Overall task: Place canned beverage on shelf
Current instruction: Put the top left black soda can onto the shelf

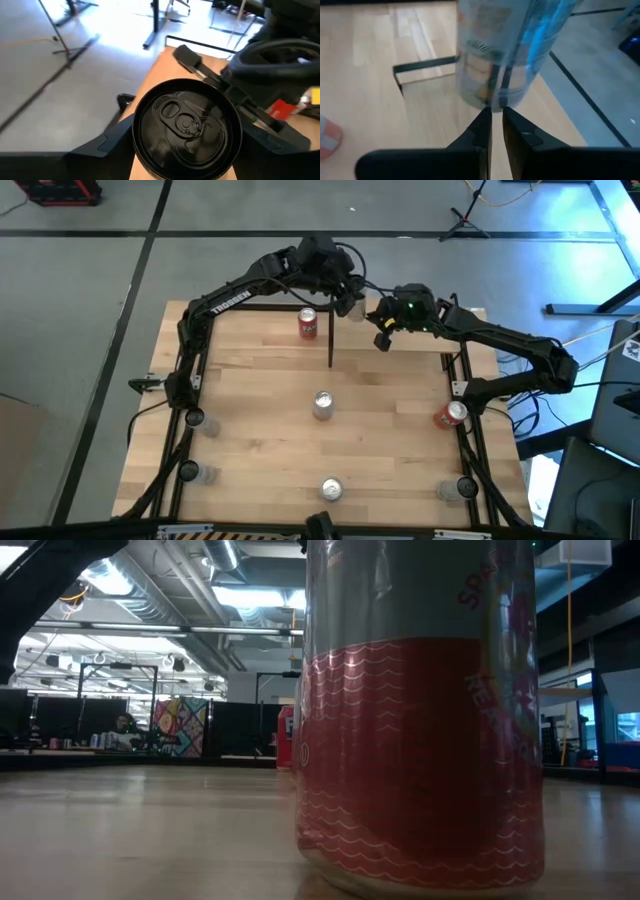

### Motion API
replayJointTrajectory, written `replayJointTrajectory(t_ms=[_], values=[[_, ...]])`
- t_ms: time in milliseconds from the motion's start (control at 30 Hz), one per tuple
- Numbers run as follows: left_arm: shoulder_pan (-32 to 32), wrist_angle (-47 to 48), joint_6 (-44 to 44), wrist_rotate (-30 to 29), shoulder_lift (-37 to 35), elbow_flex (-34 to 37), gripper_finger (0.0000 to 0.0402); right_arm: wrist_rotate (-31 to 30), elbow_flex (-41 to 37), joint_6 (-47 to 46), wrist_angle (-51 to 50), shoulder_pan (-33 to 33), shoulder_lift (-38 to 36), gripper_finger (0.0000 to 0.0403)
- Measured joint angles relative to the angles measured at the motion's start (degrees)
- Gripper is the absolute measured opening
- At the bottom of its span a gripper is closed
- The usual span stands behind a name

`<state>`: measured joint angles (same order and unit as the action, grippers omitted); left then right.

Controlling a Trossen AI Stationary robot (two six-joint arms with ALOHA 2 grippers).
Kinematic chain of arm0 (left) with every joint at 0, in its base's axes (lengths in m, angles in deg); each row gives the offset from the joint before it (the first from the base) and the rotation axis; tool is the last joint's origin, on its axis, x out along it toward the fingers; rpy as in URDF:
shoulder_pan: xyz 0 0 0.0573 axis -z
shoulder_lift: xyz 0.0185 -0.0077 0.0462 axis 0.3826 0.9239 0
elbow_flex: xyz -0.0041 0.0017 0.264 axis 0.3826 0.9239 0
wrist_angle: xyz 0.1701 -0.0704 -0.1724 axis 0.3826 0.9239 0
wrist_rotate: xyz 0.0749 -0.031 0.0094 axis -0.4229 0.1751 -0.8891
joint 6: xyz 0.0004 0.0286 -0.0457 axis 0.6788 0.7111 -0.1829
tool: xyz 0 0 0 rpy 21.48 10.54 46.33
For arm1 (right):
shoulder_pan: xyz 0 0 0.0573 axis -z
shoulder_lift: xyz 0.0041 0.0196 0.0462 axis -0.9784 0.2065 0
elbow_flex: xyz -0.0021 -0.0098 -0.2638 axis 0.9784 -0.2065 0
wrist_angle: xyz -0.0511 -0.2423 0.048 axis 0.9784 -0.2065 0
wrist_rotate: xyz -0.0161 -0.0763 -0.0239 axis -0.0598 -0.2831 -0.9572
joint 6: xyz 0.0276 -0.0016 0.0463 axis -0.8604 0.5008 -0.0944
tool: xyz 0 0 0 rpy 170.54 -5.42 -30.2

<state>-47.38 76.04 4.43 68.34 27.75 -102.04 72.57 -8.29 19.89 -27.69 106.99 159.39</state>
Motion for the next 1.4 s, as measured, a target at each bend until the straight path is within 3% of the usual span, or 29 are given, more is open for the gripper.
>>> replayJointTrajectory(t_ms=[233, 467, 700, 1400], values=[[-2.79, 0.61, 2.52, -2.88, 0.70, -0.09, 0.0238, -2.34, 0.00, 0.05, -0.35, 0.00, -3.76, 0.0037], [-4.90, 1.45, 2.53, 1.27, 3.30, -0.09, 0.0238, -3.91, 0.00, -1.32, -3.21, -0.04, -5.04, 0.0037], [-6.50, 1.95, 2.60, 1.36, 4.90, -0.08, 0.0238, -4.04, 0.00, -2.91, -4.47, -0.04, -5.04, 0.0037], [-5.59, 3.32, 1.98, 3.24, 5.84, 0.04, 0.0238, -4.64, 0.00, -3.29, -4.08, 0.00, -5.06, 0.0037]])
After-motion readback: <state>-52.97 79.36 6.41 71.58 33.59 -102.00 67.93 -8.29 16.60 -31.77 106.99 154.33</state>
